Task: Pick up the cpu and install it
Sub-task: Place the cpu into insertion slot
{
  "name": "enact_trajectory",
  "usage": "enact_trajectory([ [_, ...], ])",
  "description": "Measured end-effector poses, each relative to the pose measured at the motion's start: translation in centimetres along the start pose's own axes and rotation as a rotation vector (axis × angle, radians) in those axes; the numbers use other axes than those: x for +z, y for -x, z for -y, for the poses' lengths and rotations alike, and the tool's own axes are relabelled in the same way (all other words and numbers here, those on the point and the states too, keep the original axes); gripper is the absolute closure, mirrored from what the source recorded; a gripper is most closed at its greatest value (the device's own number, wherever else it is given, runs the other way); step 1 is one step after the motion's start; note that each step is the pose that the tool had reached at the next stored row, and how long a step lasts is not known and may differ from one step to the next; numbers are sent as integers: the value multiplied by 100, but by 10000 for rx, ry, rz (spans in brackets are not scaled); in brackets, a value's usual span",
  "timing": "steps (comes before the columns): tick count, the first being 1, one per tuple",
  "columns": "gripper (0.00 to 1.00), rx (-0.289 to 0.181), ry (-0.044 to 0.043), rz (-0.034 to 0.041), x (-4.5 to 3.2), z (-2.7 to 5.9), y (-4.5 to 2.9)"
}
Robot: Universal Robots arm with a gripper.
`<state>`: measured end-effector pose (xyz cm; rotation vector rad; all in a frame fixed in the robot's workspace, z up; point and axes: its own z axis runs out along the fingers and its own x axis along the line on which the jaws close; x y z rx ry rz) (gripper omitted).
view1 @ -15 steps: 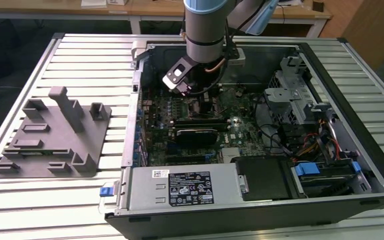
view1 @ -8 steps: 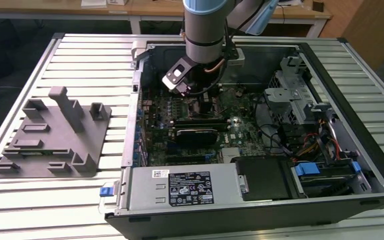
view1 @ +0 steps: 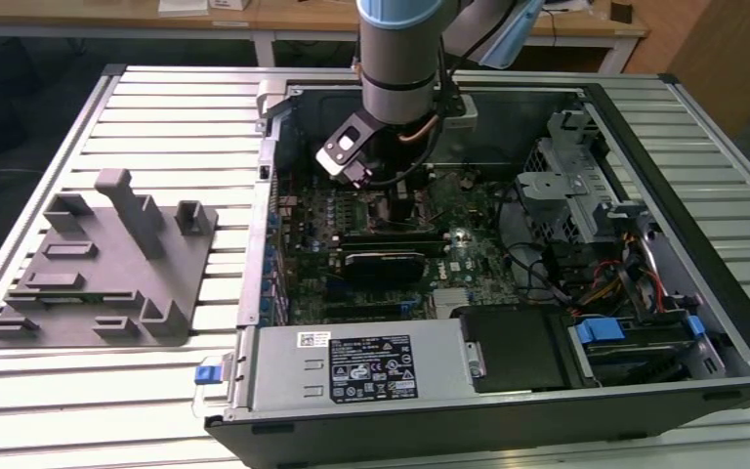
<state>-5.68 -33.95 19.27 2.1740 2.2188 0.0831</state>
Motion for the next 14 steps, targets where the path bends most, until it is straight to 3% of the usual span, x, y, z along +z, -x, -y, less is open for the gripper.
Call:
enact_trajectory([
  [2,46,2,4,-6,3,0,-1],
  [3,40,2,4,-4,2,0,-1],
  [8,40,0,-1,4,-9,0,0],
  [14,40,1,2,0,-145,-9,-2],
])
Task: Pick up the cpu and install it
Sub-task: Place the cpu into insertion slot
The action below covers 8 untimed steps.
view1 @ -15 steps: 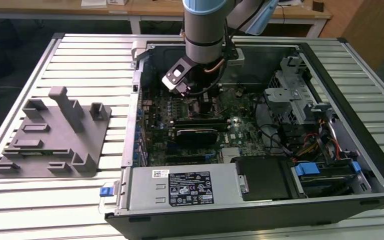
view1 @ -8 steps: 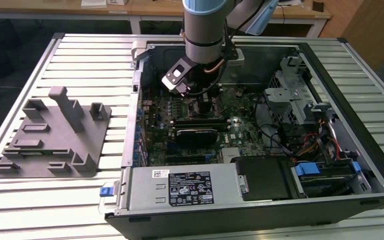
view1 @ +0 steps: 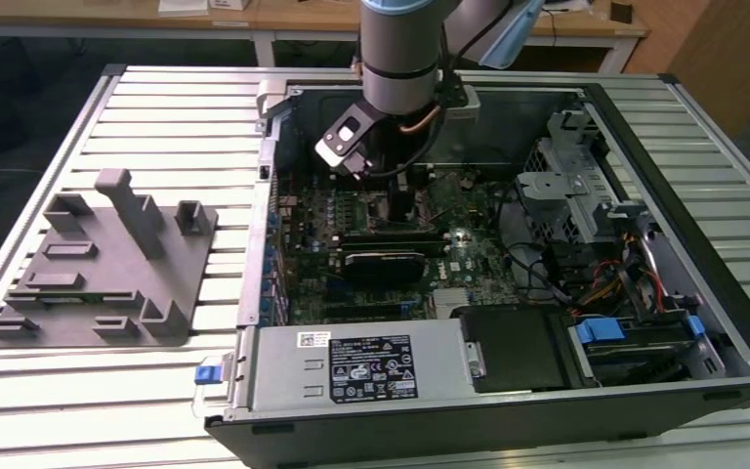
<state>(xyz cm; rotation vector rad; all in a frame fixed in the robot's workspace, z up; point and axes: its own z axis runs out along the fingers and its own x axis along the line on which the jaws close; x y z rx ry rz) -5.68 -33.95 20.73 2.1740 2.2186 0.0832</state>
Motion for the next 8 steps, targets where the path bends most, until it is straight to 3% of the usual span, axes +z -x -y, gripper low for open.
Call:
enact_trajectory([
  [5,40,-1,-1,0,-134,-9,-2],
  [8,40,-1,2,-3,-153,-10,-2],
])
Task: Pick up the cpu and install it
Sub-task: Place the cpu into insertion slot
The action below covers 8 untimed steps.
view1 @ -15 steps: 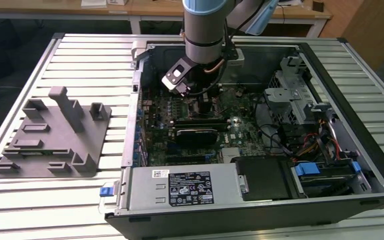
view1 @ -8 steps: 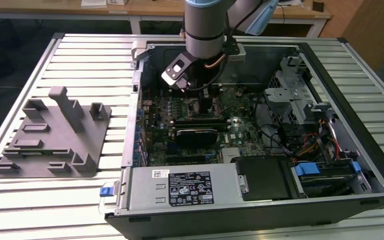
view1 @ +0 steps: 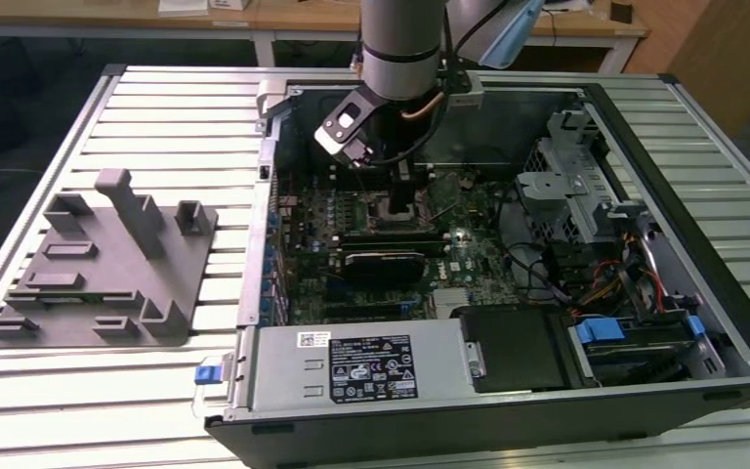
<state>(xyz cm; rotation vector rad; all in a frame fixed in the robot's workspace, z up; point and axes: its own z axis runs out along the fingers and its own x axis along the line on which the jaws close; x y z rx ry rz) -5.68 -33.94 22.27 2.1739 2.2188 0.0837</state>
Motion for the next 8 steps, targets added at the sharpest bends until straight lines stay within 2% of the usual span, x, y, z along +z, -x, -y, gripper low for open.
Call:
enact_trajectory([
  [7,41,0,-2,3,-7,0,0],
  [8,47,0,-2,3,-7,0,0],
])
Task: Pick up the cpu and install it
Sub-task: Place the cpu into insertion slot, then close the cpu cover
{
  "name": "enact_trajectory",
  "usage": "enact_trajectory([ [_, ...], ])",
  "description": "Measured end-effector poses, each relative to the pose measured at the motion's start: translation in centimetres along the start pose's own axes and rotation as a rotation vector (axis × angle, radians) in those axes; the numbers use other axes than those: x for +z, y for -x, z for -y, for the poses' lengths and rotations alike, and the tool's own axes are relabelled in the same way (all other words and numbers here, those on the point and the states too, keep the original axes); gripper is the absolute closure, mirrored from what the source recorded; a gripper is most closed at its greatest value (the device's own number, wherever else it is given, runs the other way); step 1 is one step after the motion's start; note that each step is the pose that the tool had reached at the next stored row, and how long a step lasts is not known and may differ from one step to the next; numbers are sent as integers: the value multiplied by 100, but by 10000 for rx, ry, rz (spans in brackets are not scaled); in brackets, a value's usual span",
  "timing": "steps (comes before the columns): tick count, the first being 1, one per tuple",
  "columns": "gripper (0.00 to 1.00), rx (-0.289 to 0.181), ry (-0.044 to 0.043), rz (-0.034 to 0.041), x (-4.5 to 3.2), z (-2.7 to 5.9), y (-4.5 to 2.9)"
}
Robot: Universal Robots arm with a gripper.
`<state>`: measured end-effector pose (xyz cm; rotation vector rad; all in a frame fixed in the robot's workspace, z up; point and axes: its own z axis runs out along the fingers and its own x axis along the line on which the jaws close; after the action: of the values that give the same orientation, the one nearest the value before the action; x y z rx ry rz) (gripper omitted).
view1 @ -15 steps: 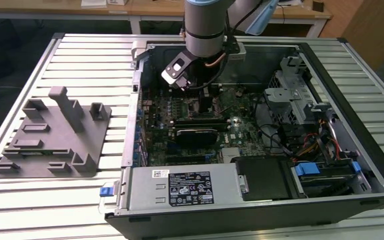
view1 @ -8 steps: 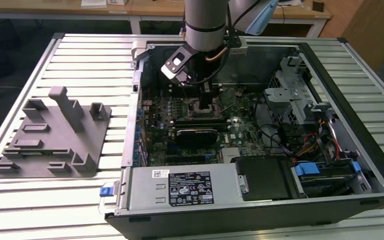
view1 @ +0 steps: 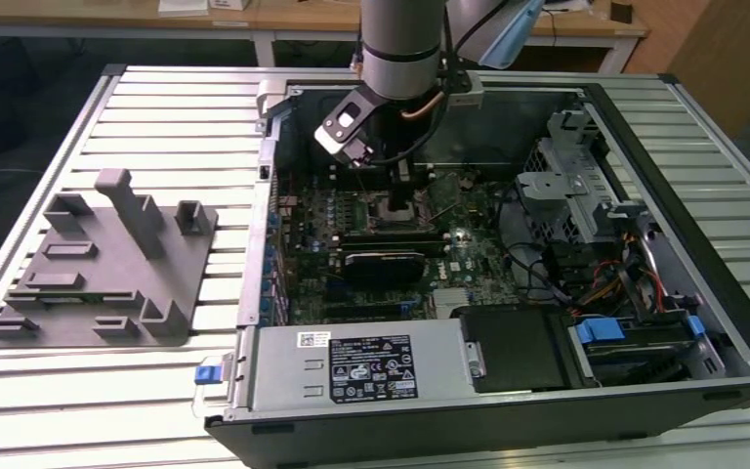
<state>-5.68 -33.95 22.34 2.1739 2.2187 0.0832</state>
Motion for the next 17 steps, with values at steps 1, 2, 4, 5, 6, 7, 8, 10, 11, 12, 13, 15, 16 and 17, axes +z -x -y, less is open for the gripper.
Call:
enact_trajectory([
  [1,54,0,0,0,-1,0,0],
  [2,54,0,0,-1,-2,0,0],
  [4,65,0,0,0,-3,0,0],
  [5,65,0,0,0,-4,0,0],
  [6,71,0,0,0,-5,0,0],
  [7,77,0,0,-1,-5,0,0],
  [8,83,0,0,0,-6,0,0],
  [10,89,0,0,0,-8,0,0],
  [11,89,0,0,0,-9,0,0],
  [12,89,0,0,0,-10,0,0],
  [13,89,0,0,0,-10,0,0],
  [15,89,0,0,0,-12,-1,0],
  [16,89,1,0,0,-20,-1,0],
  [17,89,0,0,0,-28,-2,0],
])
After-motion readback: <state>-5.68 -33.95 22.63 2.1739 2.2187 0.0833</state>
